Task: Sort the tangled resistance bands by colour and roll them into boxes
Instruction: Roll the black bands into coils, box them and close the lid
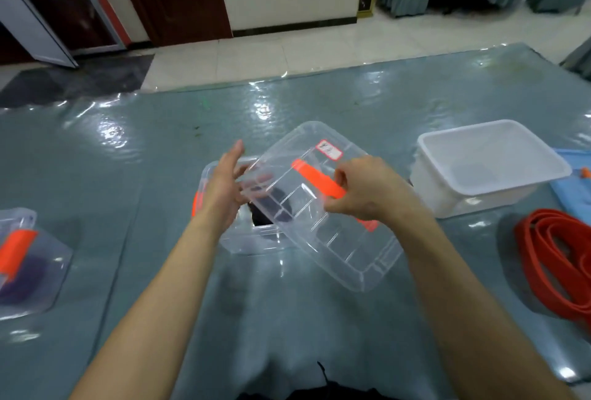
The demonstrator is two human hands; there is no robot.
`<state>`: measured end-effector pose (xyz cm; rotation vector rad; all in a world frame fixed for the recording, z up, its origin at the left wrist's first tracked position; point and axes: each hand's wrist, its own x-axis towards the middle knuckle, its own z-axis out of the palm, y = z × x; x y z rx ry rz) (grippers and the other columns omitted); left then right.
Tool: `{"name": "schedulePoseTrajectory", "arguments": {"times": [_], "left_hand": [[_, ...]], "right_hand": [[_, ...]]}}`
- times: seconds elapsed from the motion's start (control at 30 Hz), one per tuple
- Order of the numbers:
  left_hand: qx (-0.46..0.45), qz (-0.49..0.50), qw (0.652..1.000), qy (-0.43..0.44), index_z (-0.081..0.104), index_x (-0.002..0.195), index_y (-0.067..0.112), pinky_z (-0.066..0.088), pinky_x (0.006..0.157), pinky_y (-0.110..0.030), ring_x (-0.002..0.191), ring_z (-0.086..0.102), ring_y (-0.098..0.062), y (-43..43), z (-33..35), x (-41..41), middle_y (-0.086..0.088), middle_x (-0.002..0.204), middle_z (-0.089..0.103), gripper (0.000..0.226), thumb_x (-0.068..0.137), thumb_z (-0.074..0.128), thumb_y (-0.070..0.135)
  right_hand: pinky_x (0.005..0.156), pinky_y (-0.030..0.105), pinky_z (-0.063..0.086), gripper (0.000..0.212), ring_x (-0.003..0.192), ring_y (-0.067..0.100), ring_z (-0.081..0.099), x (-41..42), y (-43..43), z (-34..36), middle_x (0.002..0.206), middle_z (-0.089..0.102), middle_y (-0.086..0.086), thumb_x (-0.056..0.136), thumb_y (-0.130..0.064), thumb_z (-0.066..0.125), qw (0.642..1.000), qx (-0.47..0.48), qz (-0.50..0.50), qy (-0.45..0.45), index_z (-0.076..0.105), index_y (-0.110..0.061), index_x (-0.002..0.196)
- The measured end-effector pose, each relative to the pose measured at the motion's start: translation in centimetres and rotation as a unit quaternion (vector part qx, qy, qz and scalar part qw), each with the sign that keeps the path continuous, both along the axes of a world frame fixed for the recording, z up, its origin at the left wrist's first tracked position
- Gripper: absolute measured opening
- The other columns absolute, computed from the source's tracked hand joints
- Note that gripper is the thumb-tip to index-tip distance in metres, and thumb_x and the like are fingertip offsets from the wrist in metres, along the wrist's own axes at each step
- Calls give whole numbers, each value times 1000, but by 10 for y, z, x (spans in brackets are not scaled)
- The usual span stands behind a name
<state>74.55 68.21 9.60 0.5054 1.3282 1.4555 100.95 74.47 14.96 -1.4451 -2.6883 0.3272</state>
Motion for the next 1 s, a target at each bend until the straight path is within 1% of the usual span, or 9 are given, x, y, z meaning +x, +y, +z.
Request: {"name": "schedulePoseTrajectory", "arguments": {"times": [0.13,0.23,0.3,0.43,0.57,0.67,0.8,0.93,1.0], "left_hand": [[41,6,997,60,51,151,18,68,71,-40,98,83,-40,-17,23,-28,-18,122,81,60,98,80,14],[69,128,988,61,52,149,17,68,72,-37,90,84,-35,-35,16,-49,-17,116,82,58,99,75,1],[75,174,981,35,51,150,17,70,82,-42,93,83,-34,-45,6,-59,-16,118,82,58,100,74,1],[38,212,971,99,58,149,11,66,90,-35,95,81,-20,-48,-25,-61,-10,118,82,52,101,72,0],[-39,207,941,265,66,147,22,58,106,-33,114,74,-8,-44,-45,-62,8,131,75,47,101,74,15],[-88,204,927,301,67,145,25,55,112,-41,119,71,-13,-41,-58,-64,11,132,73,44,102,73,28],[-131,176,921,323,71,138,28,53,114,-50,123,70,-22,-41,-78,-61,3,133,74,36,103,68,36],[-128,174,908,359,72,130,29,55,109,-51,117,70,-27,-46,-95,-58,0,123,75,27,105,64,37],[-139,200,904,351,67,141,28,52,113,-49,124,68,-27,-46,-100,-56,2,130,72,38,104,68,36]], "right_hand": [[81,40,55,30,93,30,67,-51,15,10,95,71,1,78,-48,75,993,53,109,13,73,-23,94],[102,47,50,40,112,32,62,-59,21,-5,115,67,8,89,-40,79,966,121,43,223,73,-14,119],[109,47,45,53,124,35,56,-58,14,-23,133,62,16,99,-37,71,940,110,-99,308,61,-7,141],[104,45,45,42,130,39,56,-68,2,-62,143,59,18,114,-33,43,895,-212,-220,324,46,-6,146],[89,42,43,30,119,39,58,-77,12,-74,129,60,15,113,-15,36,905,-175,-220,318,47,-3,139],[82,36,35,27,113,38,57,-86,25,-81,124,61,17,109,-6,37,913,-171,-220,299,49,-2,132],[88,38,38,36,121,41,53,-87,23,-101,133,58,21,101,5,38,927,-186,-210,249,49,2,135],[106,47,42,31,126,36,51,-80,13,-122,137,56,14,111,-11,36,924,-166,-205,278,47,-4,139],[107,46,44,36,128,34,53,-79,11,-126,142,54,11,112,-21,39,909,-165,-228,308,46,-7,144]]}}
